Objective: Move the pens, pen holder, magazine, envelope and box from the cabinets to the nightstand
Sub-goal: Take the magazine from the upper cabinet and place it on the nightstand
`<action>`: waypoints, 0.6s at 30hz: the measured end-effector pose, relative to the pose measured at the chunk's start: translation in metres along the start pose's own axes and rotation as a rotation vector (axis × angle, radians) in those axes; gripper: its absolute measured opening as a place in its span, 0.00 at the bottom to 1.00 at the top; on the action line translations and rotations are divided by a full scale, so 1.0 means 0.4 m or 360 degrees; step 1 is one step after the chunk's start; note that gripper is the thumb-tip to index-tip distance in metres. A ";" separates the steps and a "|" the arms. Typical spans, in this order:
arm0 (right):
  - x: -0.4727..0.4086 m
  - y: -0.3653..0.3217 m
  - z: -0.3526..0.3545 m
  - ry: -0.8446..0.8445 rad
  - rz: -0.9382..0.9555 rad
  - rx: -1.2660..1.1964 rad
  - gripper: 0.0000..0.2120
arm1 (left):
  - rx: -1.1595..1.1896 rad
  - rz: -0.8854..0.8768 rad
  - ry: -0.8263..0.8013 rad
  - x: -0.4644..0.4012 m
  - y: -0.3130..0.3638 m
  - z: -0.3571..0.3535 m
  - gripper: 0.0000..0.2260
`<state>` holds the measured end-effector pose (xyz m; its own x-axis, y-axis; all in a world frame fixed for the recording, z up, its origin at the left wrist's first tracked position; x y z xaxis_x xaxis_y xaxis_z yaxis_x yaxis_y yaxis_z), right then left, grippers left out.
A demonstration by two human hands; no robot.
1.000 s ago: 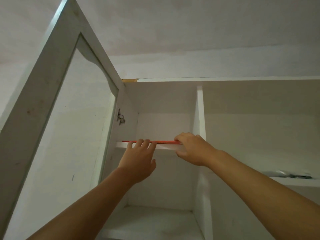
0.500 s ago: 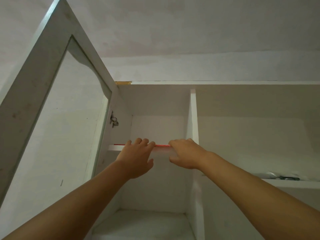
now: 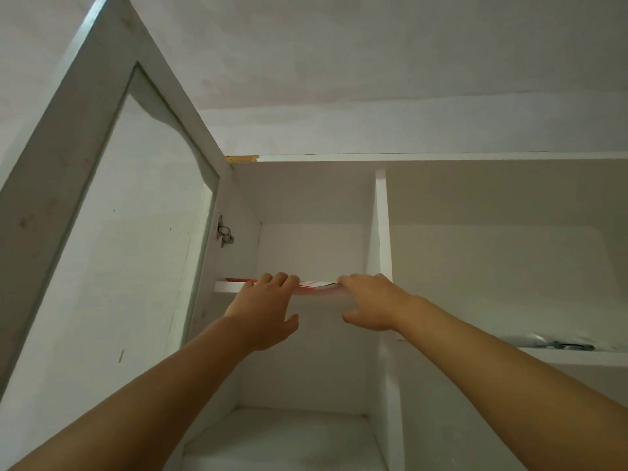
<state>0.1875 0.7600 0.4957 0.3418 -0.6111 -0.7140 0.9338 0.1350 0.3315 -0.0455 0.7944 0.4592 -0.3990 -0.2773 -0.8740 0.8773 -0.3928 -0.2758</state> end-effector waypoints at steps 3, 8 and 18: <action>0.000 -0.011 -0.019 0.0101 0.0093 0.0098 0.22 | -0.0040 0.0042 0.0034 0.005 0.002 0.004 0.28; -0.003 -0.005 -0.027 0.0237 0.0176 0.0174 0.20 | -0.0013 0.0110 0.0080 0.014 0.011 0.006 0.25; -0.082 0.019 0.025 0.0150 -0.0021 -0.0171 0.19 | 0.0145 0.0101 0.0187 0.057 0.014 -0.024 0.31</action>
<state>0.1822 0.7733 0.5276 0.3331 -0.5381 -0.7743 0.9425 0.2129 0.2574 -0.0470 0.7943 0.4335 -0.3051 -0.2017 -0.9307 0.8697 -0.4573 -0.1860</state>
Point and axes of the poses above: each hand's wrist, its own x-axis away from the middle knuckle, its own z-axis out of the back of the hand, y = z × x, the point moved 1 cm from there along -x, towards the middle knuckle, and after that the axes turned 5 degrees about y, right-handed, at the moved point
